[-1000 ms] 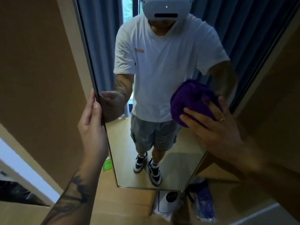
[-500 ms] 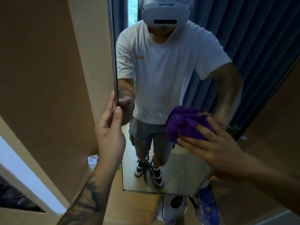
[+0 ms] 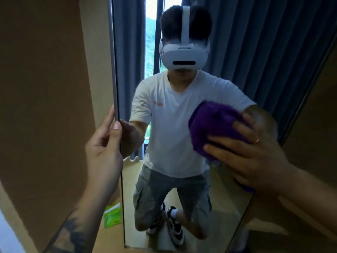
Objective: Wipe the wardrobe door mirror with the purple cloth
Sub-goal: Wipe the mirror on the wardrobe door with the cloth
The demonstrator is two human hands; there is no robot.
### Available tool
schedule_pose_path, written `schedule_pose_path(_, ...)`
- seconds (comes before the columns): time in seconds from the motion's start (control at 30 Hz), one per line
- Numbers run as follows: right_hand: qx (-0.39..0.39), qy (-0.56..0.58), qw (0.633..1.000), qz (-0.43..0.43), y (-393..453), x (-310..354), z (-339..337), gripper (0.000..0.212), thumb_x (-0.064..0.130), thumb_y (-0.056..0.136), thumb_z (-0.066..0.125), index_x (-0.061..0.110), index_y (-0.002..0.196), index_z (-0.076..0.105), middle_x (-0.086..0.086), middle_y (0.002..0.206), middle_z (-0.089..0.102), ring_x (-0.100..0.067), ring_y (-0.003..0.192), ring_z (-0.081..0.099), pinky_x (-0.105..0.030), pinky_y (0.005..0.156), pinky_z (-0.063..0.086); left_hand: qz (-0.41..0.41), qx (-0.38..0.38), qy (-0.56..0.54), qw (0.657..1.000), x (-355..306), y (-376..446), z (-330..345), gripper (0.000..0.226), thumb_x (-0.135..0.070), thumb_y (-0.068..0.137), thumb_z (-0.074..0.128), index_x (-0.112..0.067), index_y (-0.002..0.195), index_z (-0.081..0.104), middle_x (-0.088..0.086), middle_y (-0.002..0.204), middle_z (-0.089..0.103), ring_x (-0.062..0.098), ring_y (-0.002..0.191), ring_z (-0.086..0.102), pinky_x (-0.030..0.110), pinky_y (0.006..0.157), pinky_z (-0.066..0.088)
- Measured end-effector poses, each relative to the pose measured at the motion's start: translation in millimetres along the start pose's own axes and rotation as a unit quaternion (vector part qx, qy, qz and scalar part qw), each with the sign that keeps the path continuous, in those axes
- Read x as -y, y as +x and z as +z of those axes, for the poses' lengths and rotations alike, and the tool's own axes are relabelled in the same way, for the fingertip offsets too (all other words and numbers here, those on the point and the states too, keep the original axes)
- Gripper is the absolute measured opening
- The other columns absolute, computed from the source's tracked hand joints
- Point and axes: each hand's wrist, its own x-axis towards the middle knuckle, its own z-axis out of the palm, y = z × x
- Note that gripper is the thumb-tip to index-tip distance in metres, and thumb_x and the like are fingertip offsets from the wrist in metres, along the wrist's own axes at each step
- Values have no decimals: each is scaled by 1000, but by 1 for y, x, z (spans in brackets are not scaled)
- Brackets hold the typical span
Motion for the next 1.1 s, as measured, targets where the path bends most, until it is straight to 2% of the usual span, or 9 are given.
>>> schedule_pose_path(0.1,-62,16,990,125,0,20,4,41,26,101,54,24,142,55,-2,153,48,-42,147,34,-64,123,17,15,-19,-10,1000,10,0,2,36,-10,105,52,-34,133,53,-46,90,66,-24,94,60,-1,80,43)
schedule_pose_path(0.23,15,-21,998,-65,-5,31,16,36,32,103,54,27,138,63,-1,146,61,-39,143,45,-65,118,31,32,-23,-40,998,21,10,3,36,-12,105,53,-31,135,55,-40,85,69,-20,84,62,1,76,44)
schedule_pose_path(0.4,-120,-19,971,208,14,21,11,40,24,97,53,15,133,67,-7,148,54,-47,138,49,-69,119,22,78,-10,-49,996,32,13,0,36,-16,105,54,-25,140,58,-38,68,64,-17,69,58,-1,71,43)
schedule_pose_path(0.5,-19,-31,999,13,12,62,30,40,22,88,65,18,128,72,-5,147,59,-43,146,41,-68,119,24,108,6,-63,992,43,17,-1,34,-23,105,56,-30,138,61,-35,59,59,-16,63,55,-1,71,43)
schedule_pose_path(0.57,44,-58,994,-77,17,55,22,37,25,90,64,20,126,72,-4,145,61,-39,143,46,-65,119,29,128,19,-72,989,47,19,-1,34,-25,105,56,-32,138,61,-39,65,61,-20,69,58,0,74,44)
schedule_pose_path(0.6,34,-64,996,-50,21,45,17,36,26,90,60,19,124,71,-3,145,61,-38,141,48,-64,119,29,139,24,-80,987,48,19,0,34,-24,106,55,-31,139,61,-41,72,64,-23,77,60,0,76,44)
schedule_pose_path(0.77,-181,-4,952,246,45,60,26,34,17,83,57,20,116,67,1,140,63,-30,136,52,-61,120,26,177,8,-102,979,53,21,8,35,-19,107,53,-23,140,61,-35,93,59,-30,77,56,-5,72,39)
schedule_pose_path(0.97,17,-79,996,32,28,73,20,50,31,93,53,20,143,54,3,154,51,-27,147,40,-48,127,21,171,32,-113,978,55,23,4,35,-23,106,53,-28,140,61,-24,115,67,-14,102,61,-1,84,43)
schedule_pose_path(1.1,-42,-69,976,204,32,53,4,63,30,93,47,23,156,41,3,162,41,-26,154,28,-49,129,17,139,60,-131,980,50,20,1,36,-17,107,51,-23,142,59,-20,115,70,-17,84,64,-2,72,46)
